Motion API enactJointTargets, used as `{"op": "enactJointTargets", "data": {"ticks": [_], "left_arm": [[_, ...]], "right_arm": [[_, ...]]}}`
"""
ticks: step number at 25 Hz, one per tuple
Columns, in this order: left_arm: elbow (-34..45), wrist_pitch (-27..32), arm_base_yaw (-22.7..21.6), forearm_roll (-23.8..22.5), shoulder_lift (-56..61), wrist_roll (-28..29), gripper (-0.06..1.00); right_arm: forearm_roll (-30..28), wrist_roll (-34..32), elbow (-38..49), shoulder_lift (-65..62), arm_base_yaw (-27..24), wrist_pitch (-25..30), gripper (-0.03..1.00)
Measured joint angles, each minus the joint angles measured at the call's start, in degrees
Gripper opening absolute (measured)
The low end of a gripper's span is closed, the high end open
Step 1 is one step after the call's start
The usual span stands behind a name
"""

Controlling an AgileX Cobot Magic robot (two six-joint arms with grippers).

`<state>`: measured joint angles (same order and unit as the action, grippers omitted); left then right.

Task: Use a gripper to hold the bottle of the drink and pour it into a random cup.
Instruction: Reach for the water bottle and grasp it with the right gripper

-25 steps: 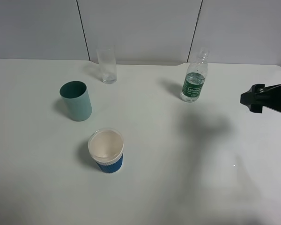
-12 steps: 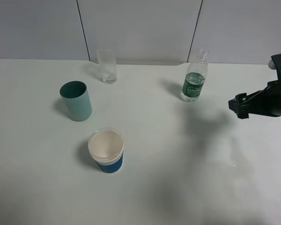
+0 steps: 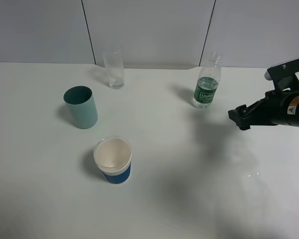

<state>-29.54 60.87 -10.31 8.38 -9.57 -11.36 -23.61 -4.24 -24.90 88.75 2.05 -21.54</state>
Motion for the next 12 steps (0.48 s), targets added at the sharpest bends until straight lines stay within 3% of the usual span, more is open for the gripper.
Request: {"op": "enactJointTargets", "data": {"ticks": [5,12], "left_arm": [[0.00,0.00,0.00,0.00,0.00,0.00,0.99],[0.00,0.00,0.00,0.00,0.00,0.00,0.99]], "right_arm": [[-0.16,0.58,-0.05,5.64,0.00,-8.06,0.87],[1.06,6.62,-0.05,13.01,0.00,-18.33,0.87]]}}
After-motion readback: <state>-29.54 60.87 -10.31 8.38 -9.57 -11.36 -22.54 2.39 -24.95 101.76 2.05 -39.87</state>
